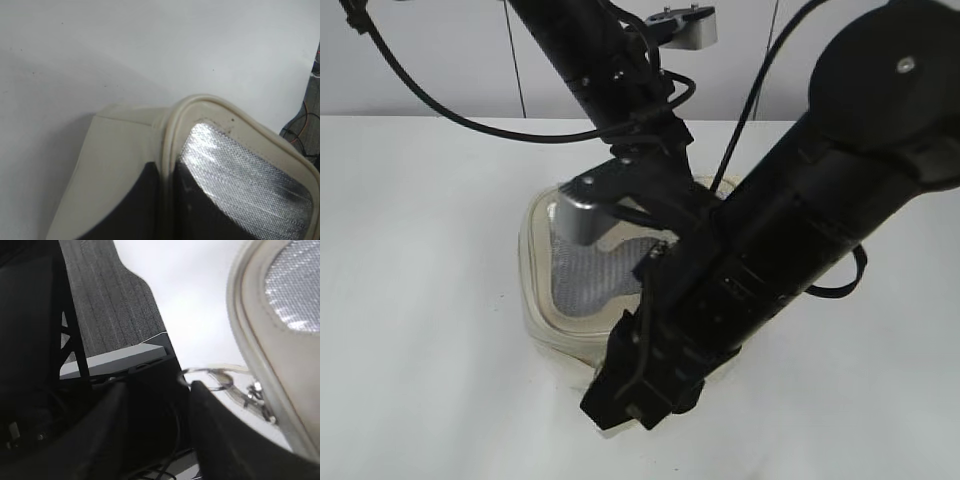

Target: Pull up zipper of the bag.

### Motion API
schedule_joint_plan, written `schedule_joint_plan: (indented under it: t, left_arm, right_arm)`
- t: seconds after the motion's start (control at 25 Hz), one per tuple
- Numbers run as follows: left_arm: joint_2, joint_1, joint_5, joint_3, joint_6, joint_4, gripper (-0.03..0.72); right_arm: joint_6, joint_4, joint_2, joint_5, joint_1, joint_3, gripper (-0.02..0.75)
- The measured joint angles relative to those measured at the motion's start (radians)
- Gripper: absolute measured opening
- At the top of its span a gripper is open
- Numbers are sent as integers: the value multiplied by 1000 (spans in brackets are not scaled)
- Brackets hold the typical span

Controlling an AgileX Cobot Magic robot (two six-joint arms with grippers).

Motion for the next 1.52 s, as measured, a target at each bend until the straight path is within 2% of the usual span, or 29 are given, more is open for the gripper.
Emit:
schedule_joint_plan:
  t: [0.12,0.24,0.4,0.56,0.68,0.84,1.08,1.2,1.36,1.52]
  left_arm:
    - [-2,1,-12,0,-7,-2,113]
    - [-14,3,-53,-9,-15,-18,193]
    - [-61,1,-104,-11,-62,13,238]
    - [-110,4,-152,-12,-158,157,246]
    - [-141,17,-151,-13,-258,262,247]
    - [-172,36,-89,-13,-369,399,248]
    - [-226,61,-33,-9,-553,617,248]
    - [-281,88,-35,45,-628,672,248]
    - [-411,118,-35,215,-664,696,248]
    - [-581,135,-35,487,-706,740,248]
  right_arm:
    - [135,-92,-52,-1,0,0,463]
    - [264,-227,-104,-2,0,0,539]
    - [465,-415,-150,-1,0,0,559]
    - [617,-543,-156,0,-4,0,559]
    - [675,-580,-156,0,-40,0,559]
    - [702,-594,-156,0,-145,0,560]
    - [707,-604,-156,14,-376,0,560]
    - [708,-608,-156,36,-494,0,560]
    - [732,-612,-156,78,-625,0,560]
    - [802,-676,-196,87,-693,40,560]
